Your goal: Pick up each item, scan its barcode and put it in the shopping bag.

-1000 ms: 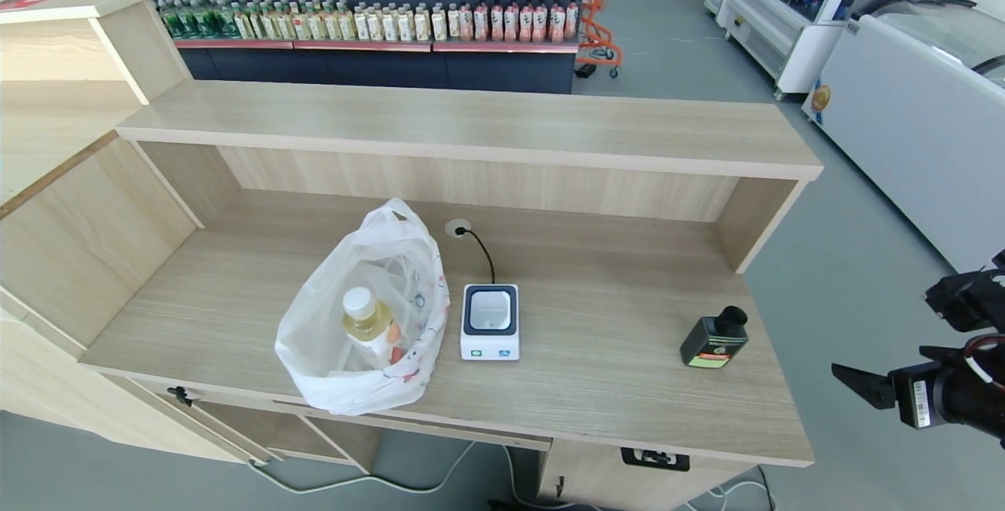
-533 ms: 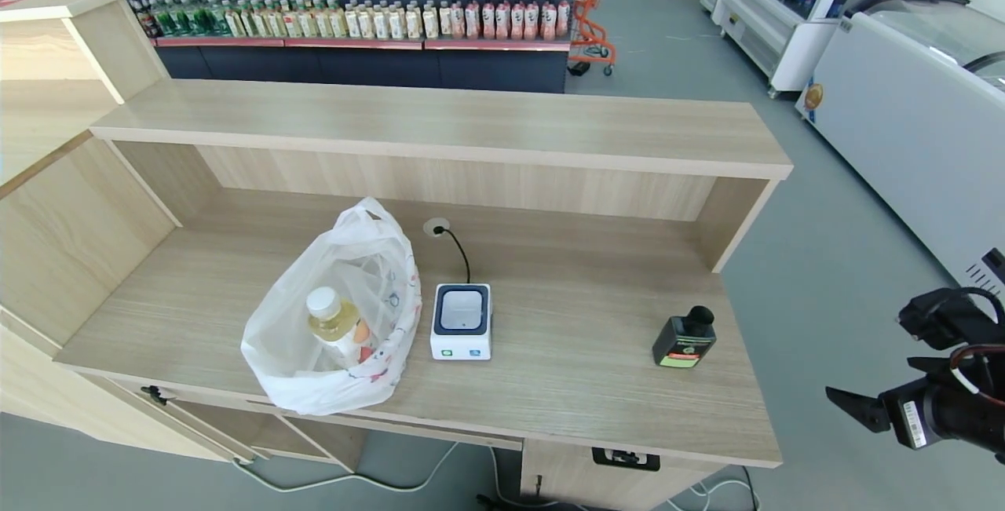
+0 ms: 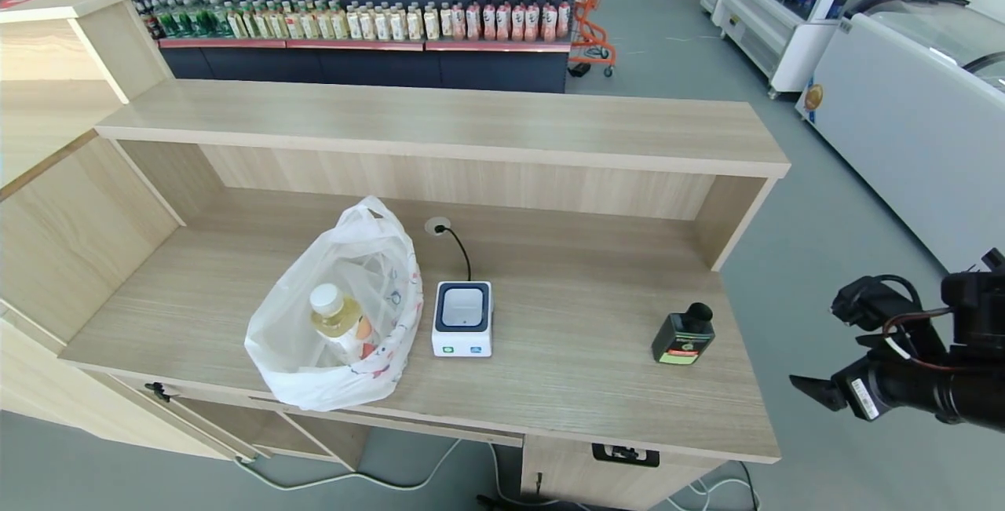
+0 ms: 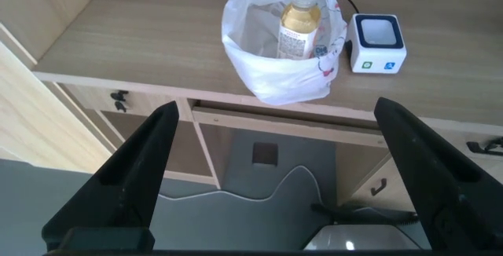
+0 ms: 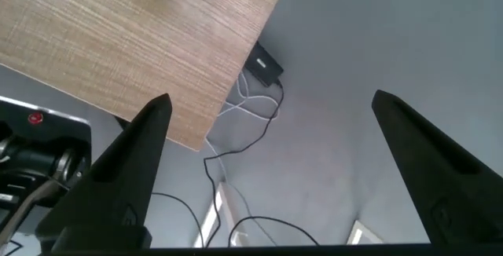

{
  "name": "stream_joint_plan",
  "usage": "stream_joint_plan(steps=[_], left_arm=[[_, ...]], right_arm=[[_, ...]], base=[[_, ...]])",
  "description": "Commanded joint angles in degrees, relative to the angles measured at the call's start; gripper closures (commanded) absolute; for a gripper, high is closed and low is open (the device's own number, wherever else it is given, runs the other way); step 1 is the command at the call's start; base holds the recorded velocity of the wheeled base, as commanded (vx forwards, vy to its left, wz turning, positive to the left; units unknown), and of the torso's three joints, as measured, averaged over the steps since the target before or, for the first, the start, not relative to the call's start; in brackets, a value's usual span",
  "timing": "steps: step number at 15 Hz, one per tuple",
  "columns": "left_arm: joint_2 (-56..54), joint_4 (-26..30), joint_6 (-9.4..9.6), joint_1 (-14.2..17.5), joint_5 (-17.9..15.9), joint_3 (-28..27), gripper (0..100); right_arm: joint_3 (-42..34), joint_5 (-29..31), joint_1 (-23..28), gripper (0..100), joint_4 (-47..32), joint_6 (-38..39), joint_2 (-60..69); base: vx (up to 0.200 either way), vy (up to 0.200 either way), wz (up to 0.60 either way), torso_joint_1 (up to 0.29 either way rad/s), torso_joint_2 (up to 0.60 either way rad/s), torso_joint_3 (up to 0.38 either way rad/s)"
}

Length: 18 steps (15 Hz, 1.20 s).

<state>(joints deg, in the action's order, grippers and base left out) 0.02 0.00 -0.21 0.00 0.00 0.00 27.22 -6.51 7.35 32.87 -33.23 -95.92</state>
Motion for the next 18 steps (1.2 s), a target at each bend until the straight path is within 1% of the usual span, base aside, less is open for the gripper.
stream_joint_plan(steps=[1, 3, 7, 11, 14, 15, 18], left_arm=[[0.0, 0.0, 0.03, 0.0, 0.0, 0.0, 0], [0.0, -0.1, 0.03, 0.0, 0.0, 0.0, 0], [0.1, 0.0, 0.03, 0.0, 0.0, 0.0, 0], [0.1, 0.0, 0.03, 0.0, 0.0, 0.0, 0], [0.0, 0.0, -0.06, 0.0, 0.0, 0.0, 0], [0.0, 0.0, 0.03, 0.0, 0.0, 0.0, 0], [0.1, 0.0, -0.06, 0.0, 0.0, 0.0, 0]], right_arm=[[2.5, -0.3, -2.7, 0, 0.2, -0.3, -6.1], [3.8, -1.6, -5.7, 0, 0.4, -0.4, -8.1], [7.1, -2.2, -10.9, 0, 9.3, -0.4, -15.4], [10.9, -2.0, -13.3, 0, 10.0, -0.7, -19.5], [11.7, -1.8, -14.2, 0, 10.1, -0.7, -21.6], [12.3, -1.8, -14.2, 100, 10.2, -1.0, -22.3], [14.4, -1.8, -14.2, 100, 10.2, -1.5, -23.9]], base=[[0.0, 0.0, 0.0, 0.0, 0.0, 0.0], [0.0, 0.0, 0.0, 0.0, 0.0, 0.0], [0.0, 0.0, 0.0, 0.0, 0.0, 0.0], [0.0, 0.0, 0.0, 0.0, 0.0, 0.0], [0.0, 0.0, 0.0, 0.0, 0.0, 0.0], [0.0, 0.0, 0.0, 0.0, 0.0, 0.0], [0.0, 0.0, 0.0, 0.0, 0.0, 0.0]])
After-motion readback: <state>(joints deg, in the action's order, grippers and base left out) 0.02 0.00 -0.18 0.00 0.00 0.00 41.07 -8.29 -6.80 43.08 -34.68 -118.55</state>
